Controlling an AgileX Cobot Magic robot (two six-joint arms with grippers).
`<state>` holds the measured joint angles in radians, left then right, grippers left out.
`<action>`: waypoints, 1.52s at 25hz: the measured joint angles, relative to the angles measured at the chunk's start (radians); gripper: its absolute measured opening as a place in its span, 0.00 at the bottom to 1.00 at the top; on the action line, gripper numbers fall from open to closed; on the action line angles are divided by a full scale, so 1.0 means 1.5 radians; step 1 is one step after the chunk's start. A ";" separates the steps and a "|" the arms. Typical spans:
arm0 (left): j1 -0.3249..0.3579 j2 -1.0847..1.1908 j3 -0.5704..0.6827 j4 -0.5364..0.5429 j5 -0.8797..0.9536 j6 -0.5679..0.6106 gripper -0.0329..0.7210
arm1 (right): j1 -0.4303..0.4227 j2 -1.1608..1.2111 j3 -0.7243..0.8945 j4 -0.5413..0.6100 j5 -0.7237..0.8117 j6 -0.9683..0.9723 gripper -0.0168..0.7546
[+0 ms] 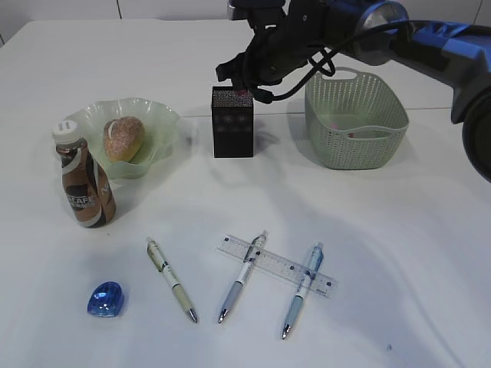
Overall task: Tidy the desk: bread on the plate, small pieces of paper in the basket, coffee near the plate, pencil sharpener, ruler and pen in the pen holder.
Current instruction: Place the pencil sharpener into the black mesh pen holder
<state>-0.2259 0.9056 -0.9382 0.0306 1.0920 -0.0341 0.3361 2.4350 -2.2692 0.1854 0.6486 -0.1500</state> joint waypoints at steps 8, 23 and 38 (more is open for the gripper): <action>0.000 0.000 0.000 0.000 0.000 0.000 0.56 | 0.000 0.000 0.000 0.000 -0.017 0.000 0.29; 0.000 0.000 0.000 0.000 0.000 0.000 0.56 | 0.000 0.016 0.000 -0.002 -0.023 0.000 0.30; 0.000 0.000 0.000 0.000 0.000 0.000 0.56 | 0.000 0.016 0.000 -0.002 -0.024 0.000 0.40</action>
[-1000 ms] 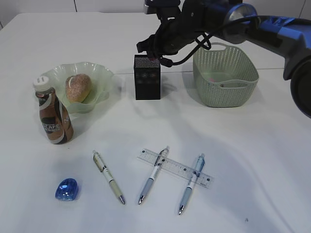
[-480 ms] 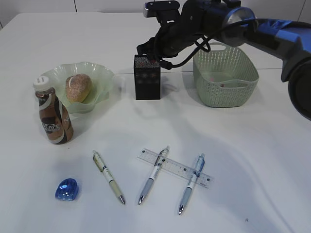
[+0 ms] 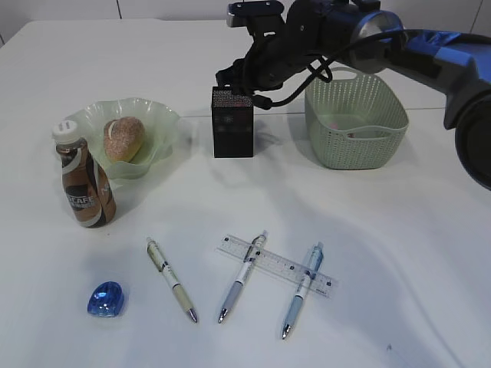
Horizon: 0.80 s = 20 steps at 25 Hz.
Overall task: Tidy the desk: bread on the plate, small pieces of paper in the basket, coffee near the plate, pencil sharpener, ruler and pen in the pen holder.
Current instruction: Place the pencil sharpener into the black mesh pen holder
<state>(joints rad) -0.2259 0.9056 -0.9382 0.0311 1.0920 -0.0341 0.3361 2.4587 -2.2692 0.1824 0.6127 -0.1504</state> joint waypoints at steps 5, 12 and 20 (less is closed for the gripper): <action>0.000 0.000 0.000 0.000 0.000 0.000 0.56 | 0.000 0.000 0.000 0.000 0.000 0.000 0.53; 0.000 0.000 0.000 0.000 0.000 -0.001 0.56 | 0.000 -0.004 0.000 0.000 0.005 0.000 0.55; 0.000 0.000 -0.001 -0.003 0.008 -0.029 0.63 | -0.003 -0.064 -0.040 -0.001 0.129 0.000 0.55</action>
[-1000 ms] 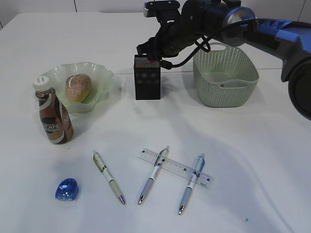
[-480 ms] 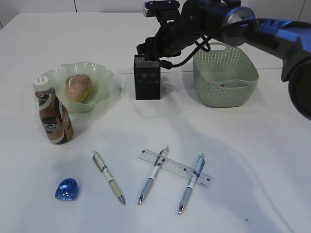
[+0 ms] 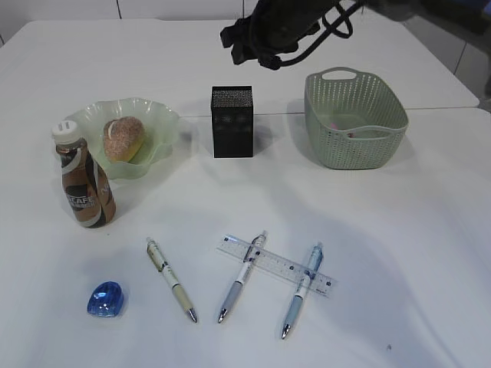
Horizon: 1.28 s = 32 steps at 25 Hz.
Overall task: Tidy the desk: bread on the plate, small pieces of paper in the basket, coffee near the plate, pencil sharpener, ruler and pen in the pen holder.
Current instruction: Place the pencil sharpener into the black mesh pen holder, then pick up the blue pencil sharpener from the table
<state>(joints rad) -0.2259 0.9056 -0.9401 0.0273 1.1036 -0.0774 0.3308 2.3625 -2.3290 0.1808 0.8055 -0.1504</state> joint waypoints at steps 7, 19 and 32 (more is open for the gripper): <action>0.000 0.007 -0.051 -0.001 0.015 -0.002 0.65 | 0.000 -0.051 -0.027 -0.020 0.179 -0.001 0.55; -0.049 0.038 -0.091 -0.001 0.058 -0.002 0.65 | 0.000 -0.154 -0.031 -0.057 0.300 0.040 0.55; -0.080 0.109 -0.092 -0.018 0.059 -0.003 0.65 | 0.000 -0.346 0.088 -0.081 0.303 0.085 0.55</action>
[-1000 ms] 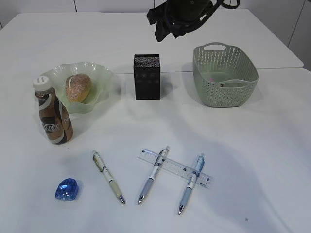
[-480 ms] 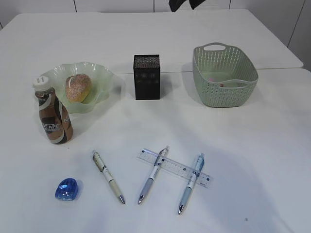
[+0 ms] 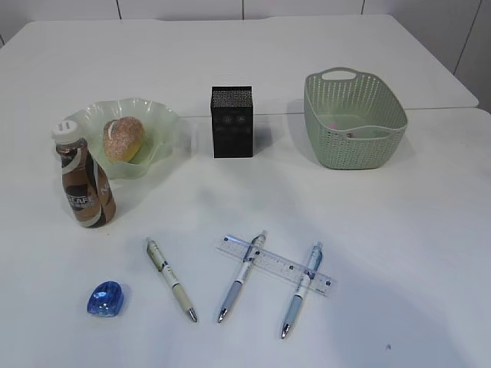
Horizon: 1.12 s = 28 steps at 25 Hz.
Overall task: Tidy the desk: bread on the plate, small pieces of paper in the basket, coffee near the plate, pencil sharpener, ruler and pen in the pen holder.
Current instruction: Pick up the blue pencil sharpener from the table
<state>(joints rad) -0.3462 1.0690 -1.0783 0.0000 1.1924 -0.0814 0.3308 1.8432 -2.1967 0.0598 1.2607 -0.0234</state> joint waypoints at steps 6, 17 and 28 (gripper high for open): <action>0.000 0.052 0.000 0.000 -0.001 0.000 0.65 | 0.000 -0.103 0.201 -0.003 0.000 -0.014 0.55; -0.053 0.192 0.000 -0.018 -0.036 -0.032 0.66 | 0.000 -0.253 0.417 -0.003 0.000 -0.041 0.55; -0.078 0.370 -0.001 -0.041 -0.099 -0.088 0.66 | 0.000 -0.293 0.457 -0.003 -0.001 -0.045 0.55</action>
<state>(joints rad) -0.4626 1.6244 -1.0804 -0.0614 1.0444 -0.2137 0.3308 1.4030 -1.5107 0.0552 1.2590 -0.0915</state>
